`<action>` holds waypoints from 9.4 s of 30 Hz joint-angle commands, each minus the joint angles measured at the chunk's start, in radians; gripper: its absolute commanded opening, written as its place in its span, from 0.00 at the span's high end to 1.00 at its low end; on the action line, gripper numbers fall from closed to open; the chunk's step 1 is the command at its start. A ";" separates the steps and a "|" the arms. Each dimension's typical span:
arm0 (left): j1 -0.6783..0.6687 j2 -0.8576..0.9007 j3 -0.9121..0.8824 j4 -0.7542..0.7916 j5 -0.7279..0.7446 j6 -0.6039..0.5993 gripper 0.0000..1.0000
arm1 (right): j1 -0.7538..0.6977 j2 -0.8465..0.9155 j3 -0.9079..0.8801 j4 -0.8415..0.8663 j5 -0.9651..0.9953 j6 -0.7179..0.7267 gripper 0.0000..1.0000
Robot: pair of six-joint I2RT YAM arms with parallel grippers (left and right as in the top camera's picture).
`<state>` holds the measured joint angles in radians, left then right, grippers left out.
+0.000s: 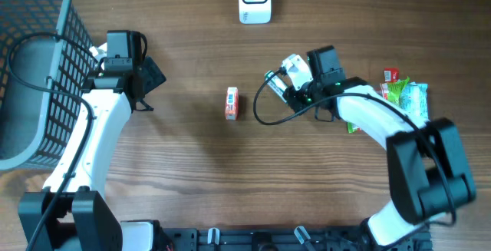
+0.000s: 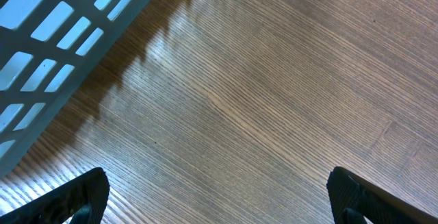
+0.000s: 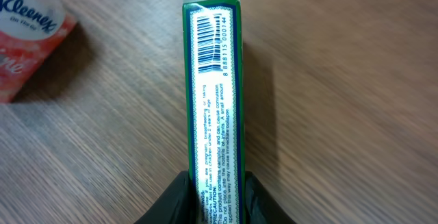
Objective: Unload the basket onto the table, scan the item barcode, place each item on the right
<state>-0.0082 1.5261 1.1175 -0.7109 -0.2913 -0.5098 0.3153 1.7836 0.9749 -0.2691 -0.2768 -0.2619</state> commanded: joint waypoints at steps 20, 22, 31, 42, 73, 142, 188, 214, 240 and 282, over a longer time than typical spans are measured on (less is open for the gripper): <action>0.004 0.005 0.001 0.003 -0.013 0.008 0.00 | 0.146 -0.136 -0.020 -0.088 0.748 0.226 0.80; 0.004 0.005 0.001 0.003 -0.013 0.008 0.00 | 0.175 -0.133 -0.020 -0.088 0.830 0.269 0.80; 0.004 0.005 0.001 0.003 -0.013 0.008 0.00 | 0.245 0.000 -0.020 -0.085 0.879 0.370 0.79; 0.004 0.005 0.001 0.003 -0.013 0.008 0.00 | 0.284 0.051 -0.019 -0.034 0.675 0.369 0.61; 0.004 0.005 0.001 0.003 -0.013 0.008 0.00 | 0.208 0.006 -0.022 0.061 0.542 0.628 0.39; 0.004 0.005 0.001 0.003 -0.013 0.008 0.00 | 0.231 -0.037 -0.019 -0.011 0.864 0.348 0.83; 0.004 0.005 0.001 0.003 -0.013 0.008 0.00 | 0.470 0.030 -0.004 0.021 0.889 0.440 0.56; 0.004 0.005 0.001 0.003 -0.013 0.008 0.00 | 0.075 0.033 -0.018 -0.078 0.178 0.220 0.33; 0.004 0.005 0.001 0.003 -0.013 0.008 0.00 | 0.076 -0.005 -0.022 -0.139 0.164 0.246 0.42; 0.004 0.005 0.001 0.003 -0.013 0.008 0.00 | 0.076 -0.215 0.039 -0.205 0.190 0.266 0.82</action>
<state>-0.0082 1.5261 1.1175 -0.7109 -0.2913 -0.5098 0.3882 1.5967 0.9657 -0.4721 -0.1112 -0.0120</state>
